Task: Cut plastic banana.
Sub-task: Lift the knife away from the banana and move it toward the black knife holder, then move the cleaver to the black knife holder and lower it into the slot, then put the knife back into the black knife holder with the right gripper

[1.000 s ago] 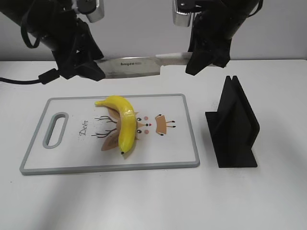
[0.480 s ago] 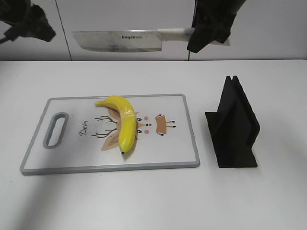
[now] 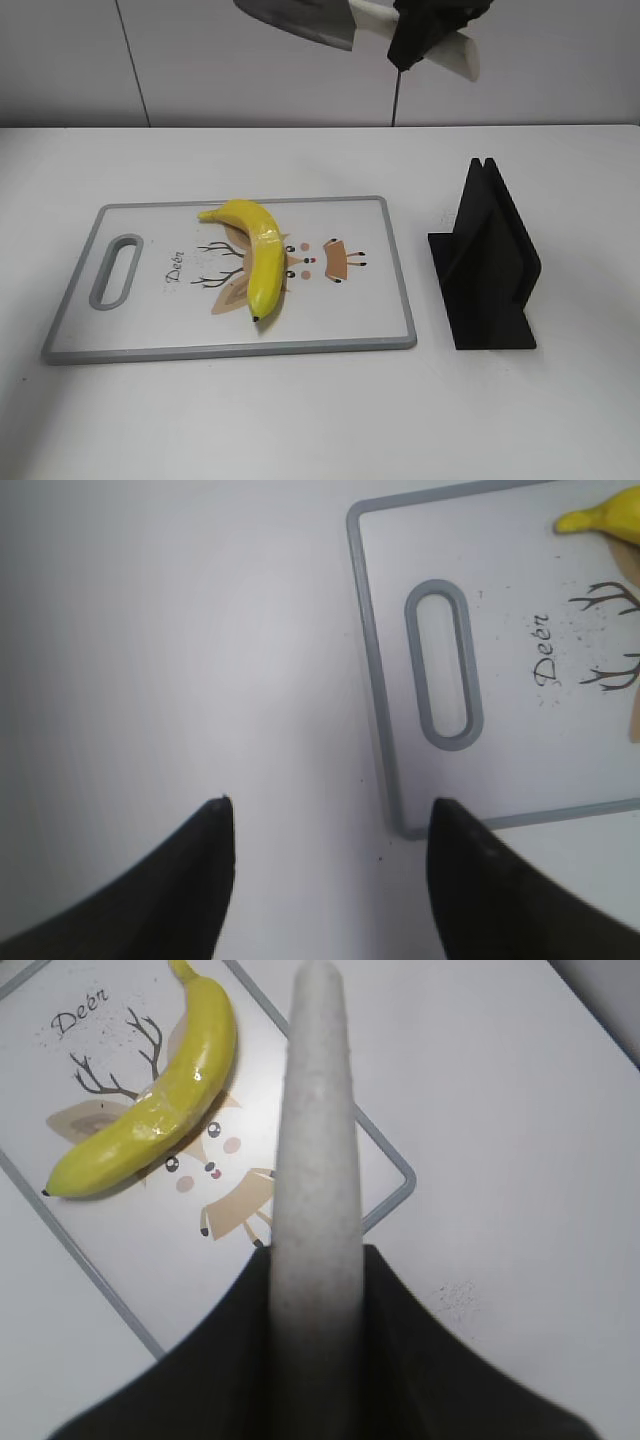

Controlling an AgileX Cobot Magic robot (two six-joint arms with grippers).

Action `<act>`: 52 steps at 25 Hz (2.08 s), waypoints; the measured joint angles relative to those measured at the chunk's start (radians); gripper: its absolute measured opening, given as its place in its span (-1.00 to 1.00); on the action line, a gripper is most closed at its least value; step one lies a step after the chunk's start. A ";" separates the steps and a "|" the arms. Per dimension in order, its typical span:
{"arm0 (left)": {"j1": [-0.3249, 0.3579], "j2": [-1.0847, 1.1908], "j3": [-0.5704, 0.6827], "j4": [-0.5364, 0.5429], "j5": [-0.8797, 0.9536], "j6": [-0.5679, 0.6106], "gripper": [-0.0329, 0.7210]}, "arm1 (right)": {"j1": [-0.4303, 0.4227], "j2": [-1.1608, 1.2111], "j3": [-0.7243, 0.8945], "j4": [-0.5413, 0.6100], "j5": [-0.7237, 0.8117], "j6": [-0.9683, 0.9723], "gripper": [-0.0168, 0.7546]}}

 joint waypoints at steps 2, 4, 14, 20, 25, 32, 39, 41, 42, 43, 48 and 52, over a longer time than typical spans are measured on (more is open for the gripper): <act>0.009 -0.020 0.025 0.004 0.003 -0.023 0.59 | 0.000 -0.002 0.000 -0.016 0.001 0.092 -0.52; 0.012 -0.053 0.068 0.007 0.005 -0.030 0.59 | 0.000 -0.018 0.016 -0.025 0.001 0.171 -0.52; 0.012 -0.329 0.335 0.024 0.009 -0.033 0.59 | 0.000 -0.243 0.274 -0.022 -0.011 0.446 -0.52; 0.012 -0.516 0.468 0.025 -0.010 -0.033 0.58 | 0.000 -0.417 0.469 -0.108 -0.127 0.665 -0.52; 0.012 -0.686 0.614 0.026 -0.070 -0.033 0.58 | 0.000 -0.556 0.680 -0.190 -0.213 0.792 -0.52; 0.012 -0.933 0.808 0.026 -0.084 -0.033 0.58 | 0.000 -0.699 0.916 -0.235 -0.321 0.898 -0.52; 0.012 -1.185 0.914 0.026 -0.118 -0.033 0.58 | 0.000 -0.707 1.010 -0.236 -0.326 0.907 -0.52; 0.012 -1.247 0.914 0.026 -0.121 -0.033 0.56 | 0.000 -0.708 1.020 -0.236 -0.330 0.907 -0.52; 0.012 -1.278 0.915 0.026 -0.121 -0.033 0.56 | 0.000 -0.708 1.022 -0.236 -0.330 0.901 -0.52; 0.012 -1.309 0.919 0.025 -0.121 -0.033 0.56 | 0.000 -0.708 1.022 -0.236 -0.332 0.892 -0.52; 0.012 -1.456 0.929 0.016 -0.117 -0.033 0.55 | 0.000 -0.708 1.023 -0.236 -0.339 0.868 -0.52; 0.012 -1.564 0.929 0.015 -0.116 -0.033 0.53 | 0.000 -0.683 1.023 -0.236 -0.352 0.856 -0.52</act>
